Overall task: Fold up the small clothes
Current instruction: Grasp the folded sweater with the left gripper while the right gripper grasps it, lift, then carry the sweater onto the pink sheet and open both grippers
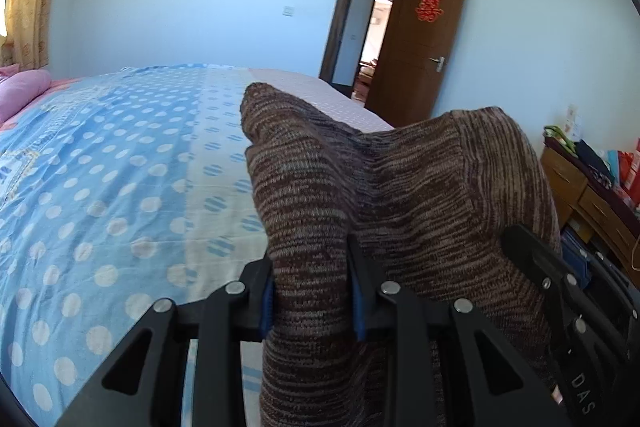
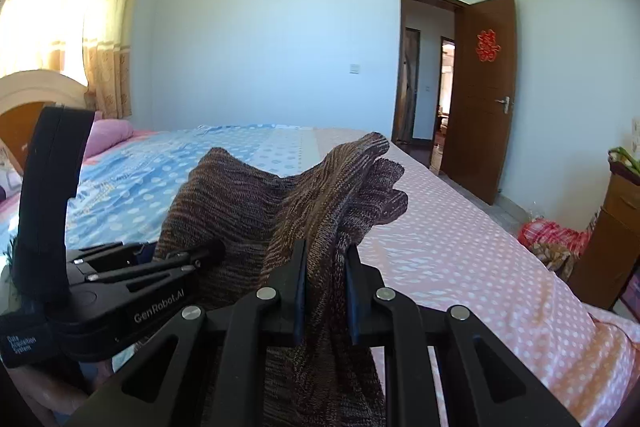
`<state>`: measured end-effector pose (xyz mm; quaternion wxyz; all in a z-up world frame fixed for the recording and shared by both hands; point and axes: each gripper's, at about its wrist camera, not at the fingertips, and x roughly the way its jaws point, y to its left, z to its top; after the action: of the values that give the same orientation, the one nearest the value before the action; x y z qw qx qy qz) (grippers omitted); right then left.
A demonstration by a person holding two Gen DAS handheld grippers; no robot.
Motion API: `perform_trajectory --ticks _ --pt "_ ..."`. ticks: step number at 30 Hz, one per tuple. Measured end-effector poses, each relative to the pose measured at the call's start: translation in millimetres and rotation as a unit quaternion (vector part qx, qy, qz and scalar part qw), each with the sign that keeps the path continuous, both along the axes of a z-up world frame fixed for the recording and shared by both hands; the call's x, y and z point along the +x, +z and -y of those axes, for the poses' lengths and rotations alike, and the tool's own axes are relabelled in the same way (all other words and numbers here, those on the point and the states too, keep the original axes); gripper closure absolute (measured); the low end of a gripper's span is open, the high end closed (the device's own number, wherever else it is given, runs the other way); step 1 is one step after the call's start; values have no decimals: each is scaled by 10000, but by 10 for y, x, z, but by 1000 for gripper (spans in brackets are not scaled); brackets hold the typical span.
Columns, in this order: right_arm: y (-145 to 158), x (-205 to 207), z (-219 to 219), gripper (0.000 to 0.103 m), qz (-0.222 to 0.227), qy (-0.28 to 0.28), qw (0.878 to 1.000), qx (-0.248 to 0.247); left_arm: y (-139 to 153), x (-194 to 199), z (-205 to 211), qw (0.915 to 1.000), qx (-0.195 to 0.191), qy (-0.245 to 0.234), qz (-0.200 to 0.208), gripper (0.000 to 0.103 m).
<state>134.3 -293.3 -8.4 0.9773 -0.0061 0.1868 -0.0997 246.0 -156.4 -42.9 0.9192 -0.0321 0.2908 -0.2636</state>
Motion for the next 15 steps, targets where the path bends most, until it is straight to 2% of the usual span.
perform_trajectory --ticks 5,15 --pt "105 -277 271 87 36 -346 9991 234 64 -256 258 9992 49 -392 33 73" --pt "131 -751 631 87 -18 -897 9959 75 114 -626 727 9962 -19 -866 -33 73"
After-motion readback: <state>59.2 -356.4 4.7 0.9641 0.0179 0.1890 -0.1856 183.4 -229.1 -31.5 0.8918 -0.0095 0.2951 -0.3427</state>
